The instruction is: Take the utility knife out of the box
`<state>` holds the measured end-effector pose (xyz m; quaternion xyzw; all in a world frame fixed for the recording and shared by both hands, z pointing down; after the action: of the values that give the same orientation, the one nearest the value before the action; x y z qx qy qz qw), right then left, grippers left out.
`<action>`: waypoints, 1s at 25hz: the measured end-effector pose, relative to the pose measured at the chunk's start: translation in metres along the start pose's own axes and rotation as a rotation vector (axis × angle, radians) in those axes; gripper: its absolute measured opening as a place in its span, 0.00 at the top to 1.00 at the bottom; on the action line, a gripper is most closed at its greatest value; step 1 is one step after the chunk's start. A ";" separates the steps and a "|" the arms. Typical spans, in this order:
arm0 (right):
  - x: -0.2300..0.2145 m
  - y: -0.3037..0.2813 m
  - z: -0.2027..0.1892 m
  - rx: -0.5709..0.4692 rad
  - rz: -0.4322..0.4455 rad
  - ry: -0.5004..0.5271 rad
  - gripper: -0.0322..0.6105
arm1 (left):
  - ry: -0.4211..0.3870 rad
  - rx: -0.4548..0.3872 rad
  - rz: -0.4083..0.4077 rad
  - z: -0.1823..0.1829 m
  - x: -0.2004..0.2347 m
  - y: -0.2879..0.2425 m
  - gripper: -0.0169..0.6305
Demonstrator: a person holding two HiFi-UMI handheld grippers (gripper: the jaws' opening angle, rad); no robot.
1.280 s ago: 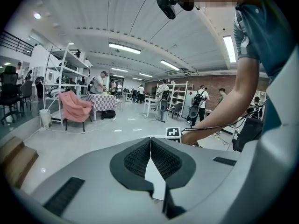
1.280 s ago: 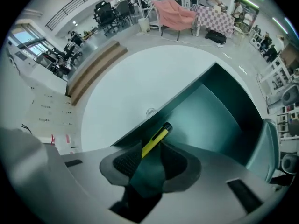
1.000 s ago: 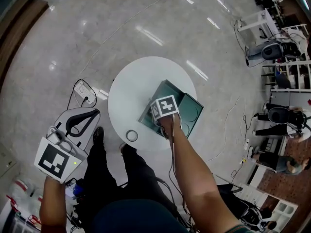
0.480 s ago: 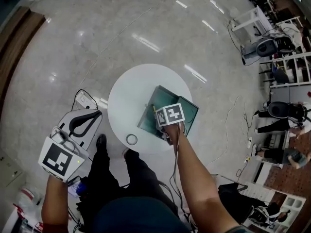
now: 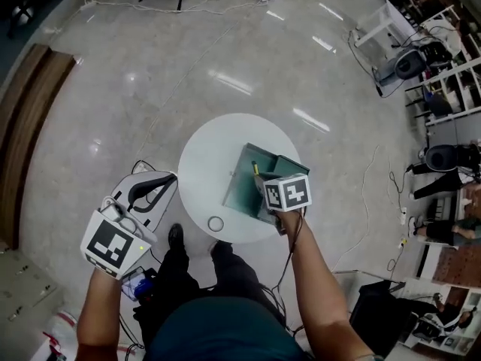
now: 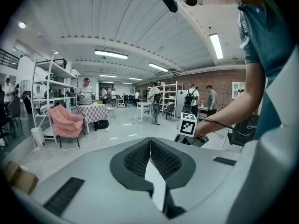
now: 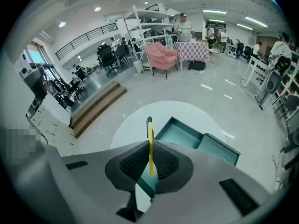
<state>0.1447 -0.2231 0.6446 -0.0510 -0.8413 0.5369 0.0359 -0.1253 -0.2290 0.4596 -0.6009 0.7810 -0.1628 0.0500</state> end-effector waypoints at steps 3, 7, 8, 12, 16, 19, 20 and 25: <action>-0.007 0.044 0.004 -0.081 0.000 -0.023 0.88 | -0.031 0.004 -0.020 0.024 -0.016 0.002 0.94; -0.007 0.094 0.017 -0.187 0.002 -0.057 0.88 | -0.066 0.010 -0.050 0.051 -0.021 0.009 0.94; -0.006 0.107 0.023 -0.213 0.002 -0.064 0.88 | -0.069 0.011 -0.057 0.059 -0.020 0.012 0.94; -0.012 0.161 0.021 -0.329 0.010 -0.098 0.88 | -0.095 0.014 -0.089 0.081 -0.044 0.011 0.94; -0.011 0.210 0.028 -0.448 0.012 -0.129 0.87 | -0.113 0.016 -0.122 0.099 -0.055 0.013 0.94; -0.017 0.247 0.033 -0.554 -0.005 -0.152 0.88 | -0.149 0.016 -0.161 0.117 -0.061 0.006 0.94; -0.021 0.261 0.033 -0.590 -0.010 -0.153 0.88 | -0.157 0.016 -0.171 0.123 -0.066 0.003 0.94; -0.033 0.324 0.021 -0.758 -0.036 -0.138 0.88 | -0.188 0.015 -0.214 0.141 -0.097 -0.012 0.94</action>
<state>0.1902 -0.1105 0.3416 -0.0097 -0.9813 0.1893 -0.0327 -0.0498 -0.1667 0.3195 -0.6929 0.7031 -0.1159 0.1096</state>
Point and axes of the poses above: the fingertips, and each gripper's own axes: y backward along the fingers, x to its left, z out of its top, the point moved 5 cm from there along y, backward along the fingers, and after that the axes turned 13 degrees about -z, right-handed, at the moved point
